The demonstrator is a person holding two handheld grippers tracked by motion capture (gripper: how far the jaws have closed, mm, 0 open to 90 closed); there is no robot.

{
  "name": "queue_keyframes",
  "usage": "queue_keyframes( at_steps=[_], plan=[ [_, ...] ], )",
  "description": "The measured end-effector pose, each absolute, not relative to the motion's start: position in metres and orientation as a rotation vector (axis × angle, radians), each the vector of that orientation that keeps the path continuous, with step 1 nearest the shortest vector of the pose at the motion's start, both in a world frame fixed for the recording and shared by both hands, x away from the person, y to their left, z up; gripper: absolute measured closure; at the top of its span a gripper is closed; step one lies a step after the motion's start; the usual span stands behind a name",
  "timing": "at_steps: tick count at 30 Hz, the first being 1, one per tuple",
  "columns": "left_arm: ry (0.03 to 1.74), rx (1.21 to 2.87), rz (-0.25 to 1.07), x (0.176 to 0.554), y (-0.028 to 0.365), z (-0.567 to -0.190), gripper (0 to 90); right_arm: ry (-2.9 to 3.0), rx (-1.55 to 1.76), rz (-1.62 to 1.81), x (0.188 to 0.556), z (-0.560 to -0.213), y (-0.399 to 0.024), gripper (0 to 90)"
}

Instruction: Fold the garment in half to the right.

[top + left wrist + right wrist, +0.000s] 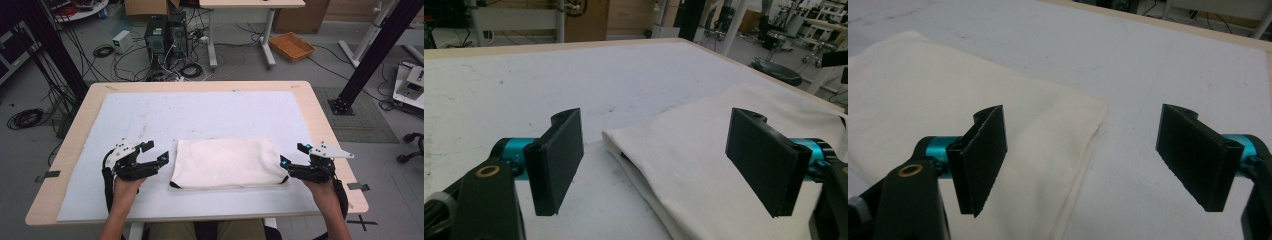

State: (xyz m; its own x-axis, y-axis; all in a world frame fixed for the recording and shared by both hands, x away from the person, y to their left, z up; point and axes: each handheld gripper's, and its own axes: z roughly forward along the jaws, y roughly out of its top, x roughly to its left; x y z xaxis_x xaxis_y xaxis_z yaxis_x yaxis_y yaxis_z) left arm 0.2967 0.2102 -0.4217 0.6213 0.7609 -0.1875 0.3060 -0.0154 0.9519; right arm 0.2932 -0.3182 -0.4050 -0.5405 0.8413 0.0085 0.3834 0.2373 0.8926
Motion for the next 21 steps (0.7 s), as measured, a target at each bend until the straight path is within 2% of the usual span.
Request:
queue_keyframes(
  at_steps=[10,13,16,21],
  plan=[
    [0.935,1.628,0.428,0.294,0.207,-0.419,23.2,2.024,1.147,1.257,0.294,-0.411,-0.322,20.4],
    [1.032,1.693,0.413,0.29,0.2,-0.422,23.6,2.02,1.15,1.256,0.294,-0.412,-0.321,20.4],
    [1.073,1.711,0.409,0.287,0.197,-0.424,29.2,2.022,1.145,1.26,0.294,-0.413,-0.32,20.4],
    [1.127,1.751,0.389,0.277,0.185,-0.43,30.5,2.035,1.13,1.255,0.291,-0.414,-0.318,20.4]
  ],
)
